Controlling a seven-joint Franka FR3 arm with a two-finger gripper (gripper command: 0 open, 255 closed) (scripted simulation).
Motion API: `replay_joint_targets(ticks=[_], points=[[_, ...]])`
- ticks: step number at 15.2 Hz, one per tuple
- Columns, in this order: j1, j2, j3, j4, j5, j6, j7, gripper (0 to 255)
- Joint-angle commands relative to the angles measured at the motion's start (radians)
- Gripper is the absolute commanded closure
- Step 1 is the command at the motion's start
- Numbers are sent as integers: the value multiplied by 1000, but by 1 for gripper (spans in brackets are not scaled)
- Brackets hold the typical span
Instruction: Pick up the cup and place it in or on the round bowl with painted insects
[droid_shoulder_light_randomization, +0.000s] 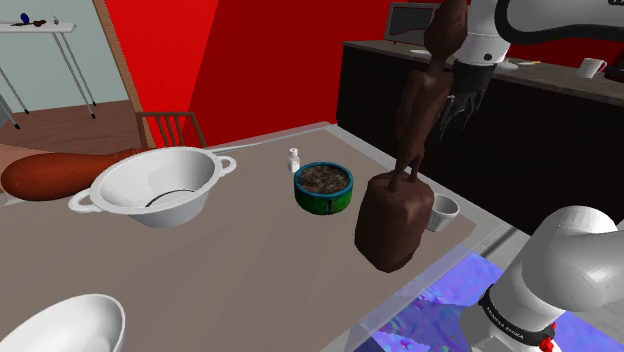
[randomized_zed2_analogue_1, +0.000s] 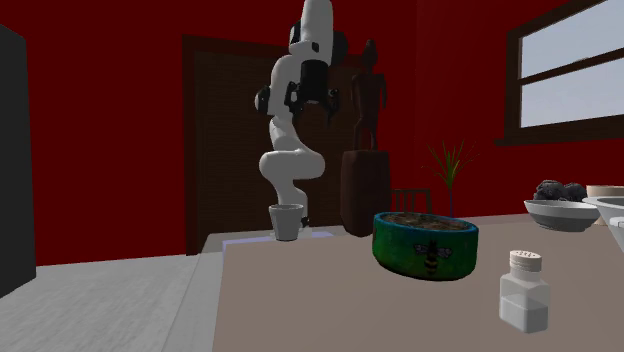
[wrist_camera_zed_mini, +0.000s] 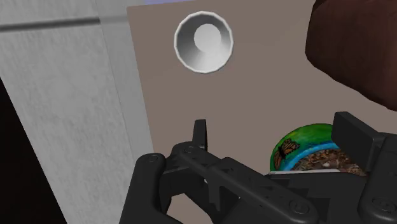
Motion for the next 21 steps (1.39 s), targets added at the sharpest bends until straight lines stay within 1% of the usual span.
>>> replay_joint_targets(ticks=[1, 9, 16, 17, 21], points=[[0, 0, 0, 0, 0, 0, 0, 0], [-20, -105, 46, -328, -45, 218, 83, 0], [-44, -127, 86, -575, -93, 436, 169, 0], [-49, -121, 92, -607, -101, 472, 183, 0], [-62, -96, 89, -651, -117, 542, 192, 0]])
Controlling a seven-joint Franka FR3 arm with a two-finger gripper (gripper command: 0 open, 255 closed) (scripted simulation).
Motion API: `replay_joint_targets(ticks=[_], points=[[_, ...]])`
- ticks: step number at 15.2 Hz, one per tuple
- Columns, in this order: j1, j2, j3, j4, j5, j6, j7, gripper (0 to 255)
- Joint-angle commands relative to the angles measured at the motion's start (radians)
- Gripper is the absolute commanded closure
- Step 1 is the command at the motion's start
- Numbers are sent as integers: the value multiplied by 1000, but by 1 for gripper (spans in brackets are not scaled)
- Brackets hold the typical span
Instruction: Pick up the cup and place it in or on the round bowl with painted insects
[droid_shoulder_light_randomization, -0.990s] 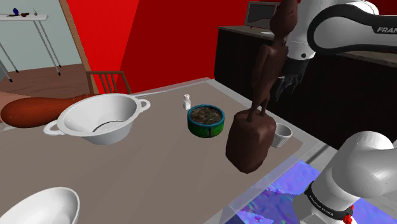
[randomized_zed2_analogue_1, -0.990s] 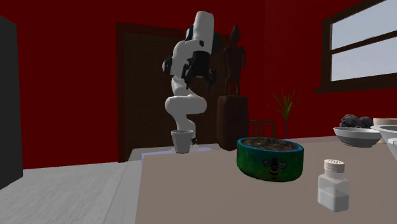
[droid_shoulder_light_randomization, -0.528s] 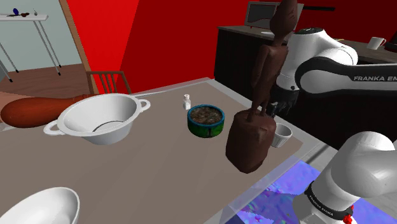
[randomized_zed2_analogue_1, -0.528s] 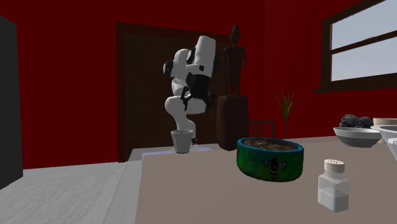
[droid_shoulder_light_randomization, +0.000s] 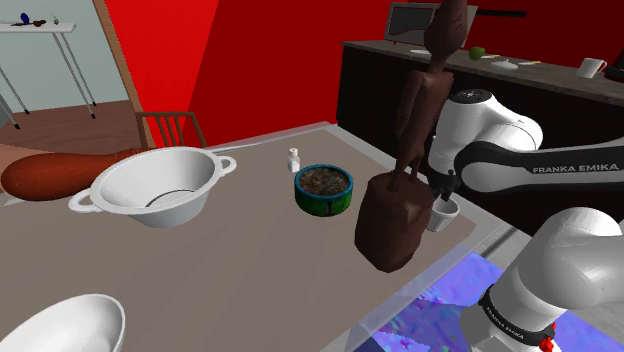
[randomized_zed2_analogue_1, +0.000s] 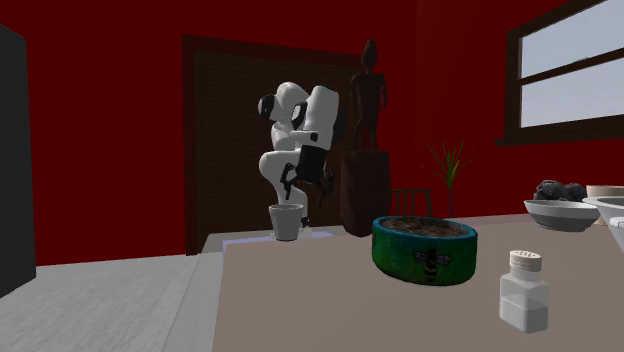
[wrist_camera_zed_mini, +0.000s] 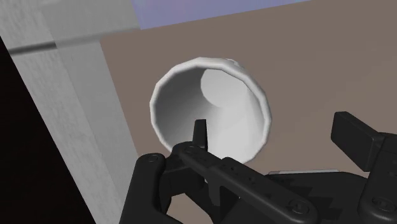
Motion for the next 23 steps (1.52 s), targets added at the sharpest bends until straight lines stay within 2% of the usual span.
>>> replay_joint_targets(ticks=[1, 5, 12, 13, 23], points=[[-8, 19, -3, -25, -9, 45, 5, 0], [-24, 55, -9, -57, -27, 115, 9, 0], [-24, 55, -9, -57, -27, 115, 9, 0], [-24, 55, -9, -57, -27, 115, 9, 255], [-22, 44, -10, -48, -24, 95, 5, 255]])
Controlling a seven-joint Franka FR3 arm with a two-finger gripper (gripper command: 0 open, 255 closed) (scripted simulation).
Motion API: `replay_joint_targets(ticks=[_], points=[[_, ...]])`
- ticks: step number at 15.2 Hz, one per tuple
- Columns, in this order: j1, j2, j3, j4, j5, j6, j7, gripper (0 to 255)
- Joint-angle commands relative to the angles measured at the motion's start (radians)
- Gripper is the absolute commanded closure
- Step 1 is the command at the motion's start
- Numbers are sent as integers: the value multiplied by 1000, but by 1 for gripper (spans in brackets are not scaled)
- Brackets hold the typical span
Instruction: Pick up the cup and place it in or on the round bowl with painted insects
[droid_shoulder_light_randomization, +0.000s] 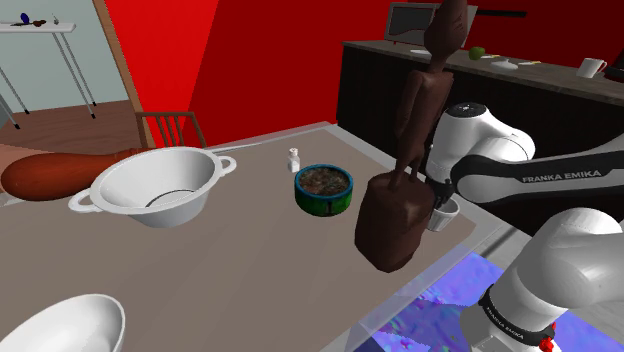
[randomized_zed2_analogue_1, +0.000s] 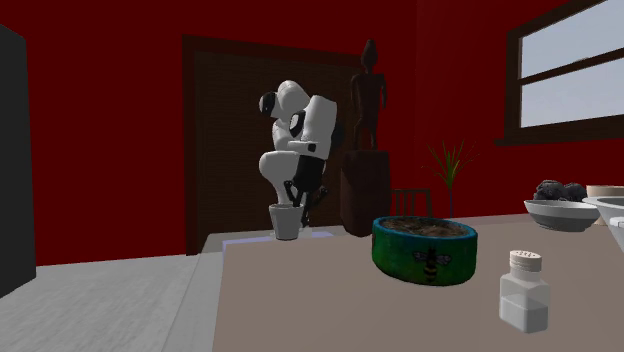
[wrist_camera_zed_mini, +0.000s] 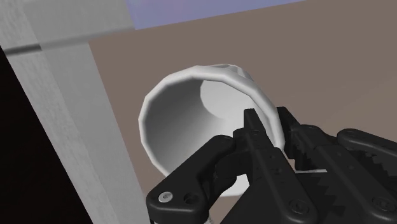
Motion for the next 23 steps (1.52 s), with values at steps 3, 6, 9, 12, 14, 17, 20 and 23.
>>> replay_joint_targets(ticks=[3, 6, 9, 12, 14, 17, 20, 23], points=[[6, -34, -2, 33, 9, -66, -14, 255], [10, -56, -2, 64, 16, -119, -25, 255], [13, -74, -3, 96, 21, -169, -35, 255], [15, -87, -3, 131, 26, -216, -45, 255], [16, -94, -3, 155, 28, -246, -51, 255], [17, -101, -2, 192, 32, -289, -60, 255], [17, -105, -2, 230, 35, -331, -68, 255], [17, -106, -1, 270, 38, -370, -77, 255]])
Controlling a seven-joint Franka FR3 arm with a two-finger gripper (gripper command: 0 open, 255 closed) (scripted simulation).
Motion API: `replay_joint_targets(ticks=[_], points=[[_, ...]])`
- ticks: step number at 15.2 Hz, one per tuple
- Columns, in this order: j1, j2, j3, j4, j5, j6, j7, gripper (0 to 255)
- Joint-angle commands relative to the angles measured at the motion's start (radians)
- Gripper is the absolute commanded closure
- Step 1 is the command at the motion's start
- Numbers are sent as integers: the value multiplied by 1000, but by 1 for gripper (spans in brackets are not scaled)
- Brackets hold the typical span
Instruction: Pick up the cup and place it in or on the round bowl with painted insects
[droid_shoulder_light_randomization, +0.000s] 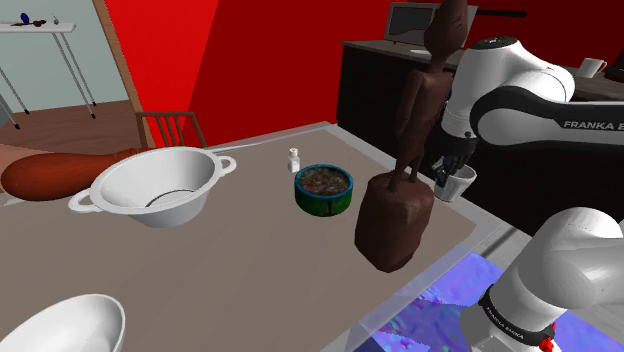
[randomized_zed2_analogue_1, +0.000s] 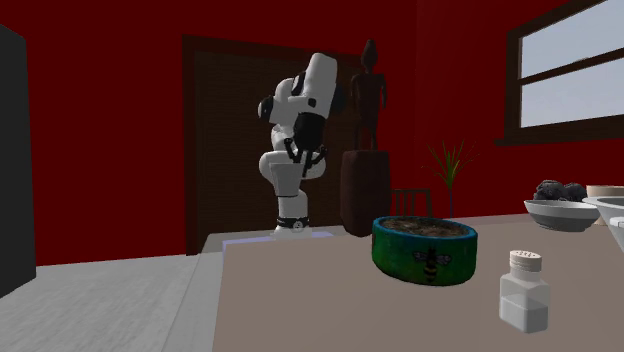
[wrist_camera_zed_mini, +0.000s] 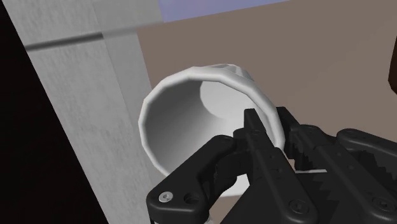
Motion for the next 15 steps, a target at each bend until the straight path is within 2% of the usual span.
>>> replay_joint_targets(ticks=[1, 9, 15], points=[[0, -4, 0, 24, 1, -27, -6, 255], [-2, 6, 2, 128, 6, -120, -25, 255], [18, 247, 89, 280, 55, -48, 73, 255]])
